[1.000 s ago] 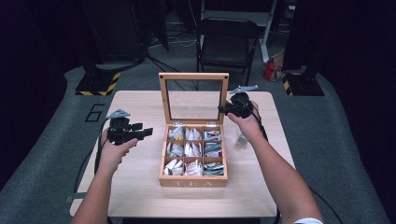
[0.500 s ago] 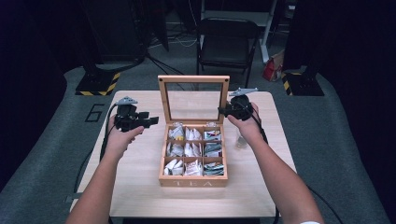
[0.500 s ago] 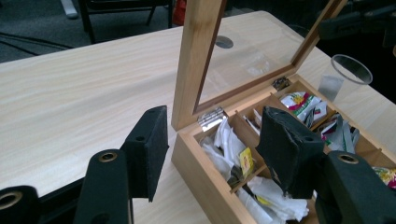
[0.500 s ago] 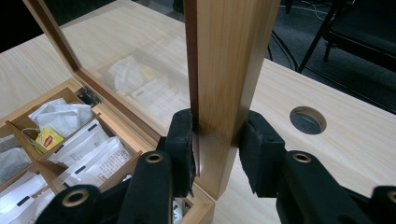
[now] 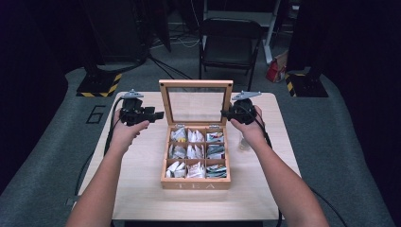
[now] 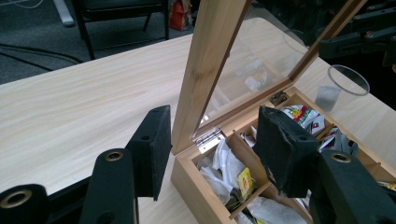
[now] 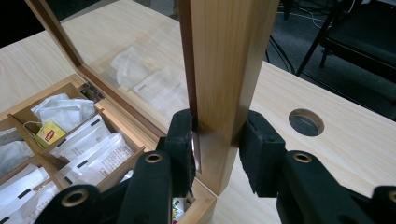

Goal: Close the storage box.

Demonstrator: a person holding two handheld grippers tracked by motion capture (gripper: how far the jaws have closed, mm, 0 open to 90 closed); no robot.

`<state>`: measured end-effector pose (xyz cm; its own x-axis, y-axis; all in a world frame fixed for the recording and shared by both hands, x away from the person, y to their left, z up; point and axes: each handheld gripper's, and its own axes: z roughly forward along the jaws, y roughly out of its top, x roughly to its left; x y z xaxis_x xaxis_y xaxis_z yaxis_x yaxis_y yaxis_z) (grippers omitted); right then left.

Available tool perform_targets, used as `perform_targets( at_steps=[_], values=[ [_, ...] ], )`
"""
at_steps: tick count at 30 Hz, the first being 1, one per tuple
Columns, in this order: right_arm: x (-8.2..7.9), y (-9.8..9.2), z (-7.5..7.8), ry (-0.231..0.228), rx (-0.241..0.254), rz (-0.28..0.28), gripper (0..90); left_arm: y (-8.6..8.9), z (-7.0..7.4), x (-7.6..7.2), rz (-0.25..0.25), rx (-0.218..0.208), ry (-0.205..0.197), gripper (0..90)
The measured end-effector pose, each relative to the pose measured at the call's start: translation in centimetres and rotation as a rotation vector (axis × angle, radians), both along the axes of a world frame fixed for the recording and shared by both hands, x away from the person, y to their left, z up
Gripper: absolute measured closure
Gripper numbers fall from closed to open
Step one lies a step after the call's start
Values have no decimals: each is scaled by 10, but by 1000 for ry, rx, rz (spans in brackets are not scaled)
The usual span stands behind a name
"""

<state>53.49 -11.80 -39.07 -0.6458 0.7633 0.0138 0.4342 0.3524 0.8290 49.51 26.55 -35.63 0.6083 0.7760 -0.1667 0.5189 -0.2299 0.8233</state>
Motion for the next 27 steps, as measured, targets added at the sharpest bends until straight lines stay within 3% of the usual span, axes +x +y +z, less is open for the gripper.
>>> perform_targets(
  at_steps=[3, 20, 27],
  values=[
    [-1, -1, 0, -10, -5, 13, 655, -5, 6, 2, -1, -3, -20, 458],
    [-8, -1, -2, -27, 6, 13, 644, -20, 19, 8, 4, 2, -53, 523],
    [-11, -2, -3, -32, 10, 15, 637, -21, 25, 6, -4, -9, -78, 592]
  ],
)
